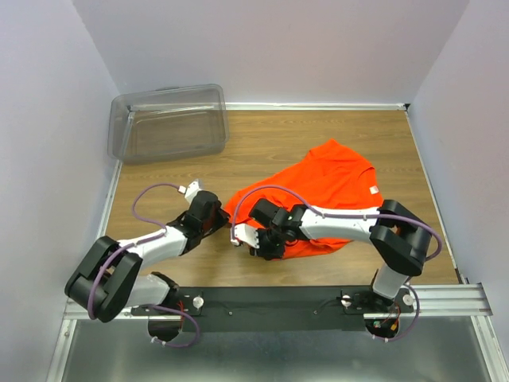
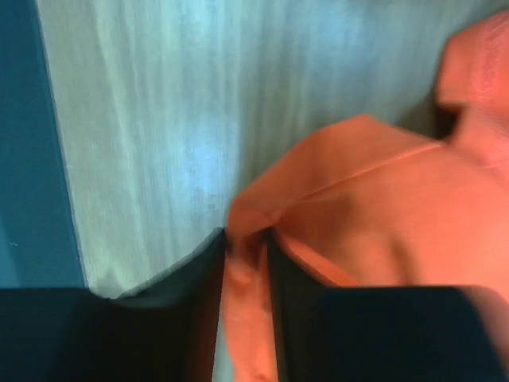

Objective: Fold and stack the t-shirts
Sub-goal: Flatten the tshirt out

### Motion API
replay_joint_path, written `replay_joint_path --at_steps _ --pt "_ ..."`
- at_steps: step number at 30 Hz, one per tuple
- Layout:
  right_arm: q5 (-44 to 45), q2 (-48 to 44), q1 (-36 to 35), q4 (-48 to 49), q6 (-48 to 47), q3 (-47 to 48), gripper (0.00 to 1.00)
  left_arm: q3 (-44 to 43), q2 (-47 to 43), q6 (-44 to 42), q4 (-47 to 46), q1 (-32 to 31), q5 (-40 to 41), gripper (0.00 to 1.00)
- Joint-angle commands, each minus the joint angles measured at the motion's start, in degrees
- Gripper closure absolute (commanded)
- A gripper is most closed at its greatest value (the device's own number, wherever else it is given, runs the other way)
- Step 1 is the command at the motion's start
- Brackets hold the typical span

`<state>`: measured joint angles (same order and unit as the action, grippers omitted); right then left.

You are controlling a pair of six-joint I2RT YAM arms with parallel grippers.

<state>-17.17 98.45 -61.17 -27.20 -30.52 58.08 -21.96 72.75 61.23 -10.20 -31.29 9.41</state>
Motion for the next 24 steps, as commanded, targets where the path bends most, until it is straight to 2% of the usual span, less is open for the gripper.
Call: replay_joint_path --at_steps 1,2,3,8,9,12,13,20,24 --pt "2.1 1.2 -0.4 2.2 2.9 1.8 0.8 -1.6 -3.9 -2.6 0.6 1.7 4.7 0.97" --pt "2.1 0.6 -0.4 2.2 2.8 1.6 0.93 -1.9 -5.1 -3.6 1.3 1.9 5.1 1.0" --pt "2.0 -0.1 -0.3 2.2 2.8 1.4 0.99 -3.1 -6.4 -4.4 3.1 2.3 5.6 1.0" --pt "-1.9 -12.0 0.2 -3.3 -3.1 1.1 0.99 -9.4 -17.5 -13.4 8.7 3.1 9.7 1.0" --pt "-4.9 -17.6 0.7 -6.2 -6.3 2.1 0.99 -11.9 -20.1 -17.0 9.2 3.2 10.3 1.0" --pt "-7.5 -22.5 1.6 -11.4 -8.4 6.0 0.99 -17.5 -22.0 -20.9 10.1 3.3 11.3 1.0" --pt "-9.3 -23.0 2.4 -16.1 -9.9 9.7 0.99 -19.0 -21.9 -21.8 10.1 3.5 12.5 1.0" --pt "-14.9 -24.9 4.9 -26.3 -14.6 21.8 0.99 -33.1 -11.6 -28.4 12.9 6.1 14.1 1.0" --pt "-19.2 -25.2 5.3 -29.9 -16.8 23.6 1.0 -39.8 -6.1 -30.5 14.1 7.8 12.6 1.0"
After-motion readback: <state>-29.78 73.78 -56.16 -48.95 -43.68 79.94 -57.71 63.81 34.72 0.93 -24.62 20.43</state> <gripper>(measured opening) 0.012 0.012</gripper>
